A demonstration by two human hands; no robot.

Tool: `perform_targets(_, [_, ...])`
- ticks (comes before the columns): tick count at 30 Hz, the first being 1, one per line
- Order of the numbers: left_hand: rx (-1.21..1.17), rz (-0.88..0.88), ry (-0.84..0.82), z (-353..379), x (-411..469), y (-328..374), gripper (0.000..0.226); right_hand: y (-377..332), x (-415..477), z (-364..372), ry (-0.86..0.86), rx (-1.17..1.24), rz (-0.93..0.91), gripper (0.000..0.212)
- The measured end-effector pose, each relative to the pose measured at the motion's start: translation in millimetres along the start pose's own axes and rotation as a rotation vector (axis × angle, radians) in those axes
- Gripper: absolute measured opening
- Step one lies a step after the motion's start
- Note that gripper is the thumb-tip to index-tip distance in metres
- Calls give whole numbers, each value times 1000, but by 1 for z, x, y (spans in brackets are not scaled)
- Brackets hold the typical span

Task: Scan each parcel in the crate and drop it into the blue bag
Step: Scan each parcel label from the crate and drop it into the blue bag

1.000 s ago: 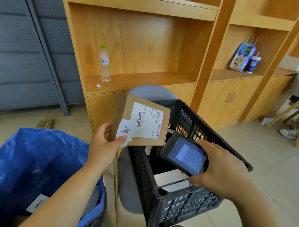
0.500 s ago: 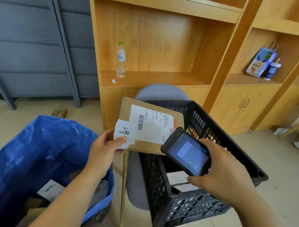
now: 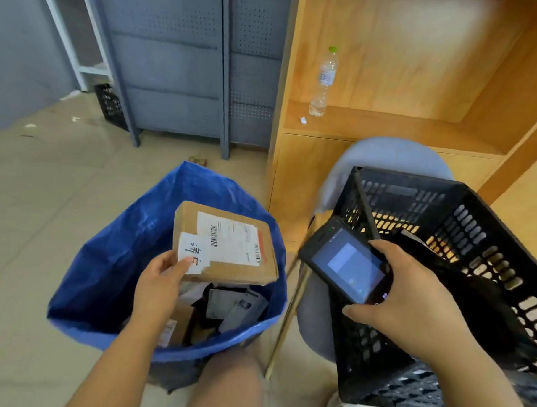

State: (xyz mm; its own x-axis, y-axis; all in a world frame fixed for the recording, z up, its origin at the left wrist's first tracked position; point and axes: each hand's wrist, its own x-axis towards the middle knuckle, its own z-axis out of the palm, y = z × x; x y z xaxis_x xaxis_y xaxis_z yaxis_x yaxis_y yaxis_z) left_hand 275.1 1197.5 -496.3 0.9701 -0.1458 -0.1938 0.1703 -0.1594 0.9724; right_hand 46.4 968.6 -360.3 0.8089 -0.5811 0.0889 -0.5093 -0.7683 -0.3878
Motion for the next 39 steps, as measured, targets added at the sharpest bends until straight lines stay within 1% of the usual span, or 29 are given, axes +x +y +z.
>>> perform_targets(1, [158,-9,9,-4,3,-4,35,-3,0,3,-8,1,-5,93])
perform_targets(2, [267,-31,9,-7,4,-9,40,-5,0,5,-17,-1,-6,93])
perform_targets(3, [315,-63,-9,-9,5,-13,41,-5,-1,6,-23,-6,-4,93])
perform_targets(5, [335,-113,-69,-8,5,-21,31,-3,-1,6,-21,-20,11,95])
perform_targets(7, [396,-123,-150,-3,4,-23,23,1,-2,3,-4,-28,30,96])
perform_targets(9, [483,-96,-256,9,1,-17,22,7,-5,-2,8,-35,48,97])
perform_targets(13, [696,58,-422,48,-4,14,29,28,-15,-16,42,-28,98,96])
perform_targets(16, [700,149,-507,87,-14,44,28,53,-24,-30,82,-26,149,98])
perform_targets(19, [697,281,-585,131,-27,73,30,83,-34,-46,140,-30,223,99])
perform_targets(22, [622,376,-695,177,-46,99,30,115,-46,-60,222,-21,309,99])
perform_targets(25, [586,516,-772,227,-69,115,24,148,-57,-70,300,-9,384,100])
perform_targets(28, [639,611,-869,281,-91,117,23,177,-68,-75,357,34,443,100])
perform_targets(32, [877,662,-1046,354,-110,101,28,212,-82,-78,391,82,491,93])
perform_targets(34, [1034,681,-1098,383,-113,84,35,225,-86,-78,389,75,512,89])
perform_targets(39, [1561,725,-1260,426,-113,38,55,251,-86,-75,351,78,555,86])
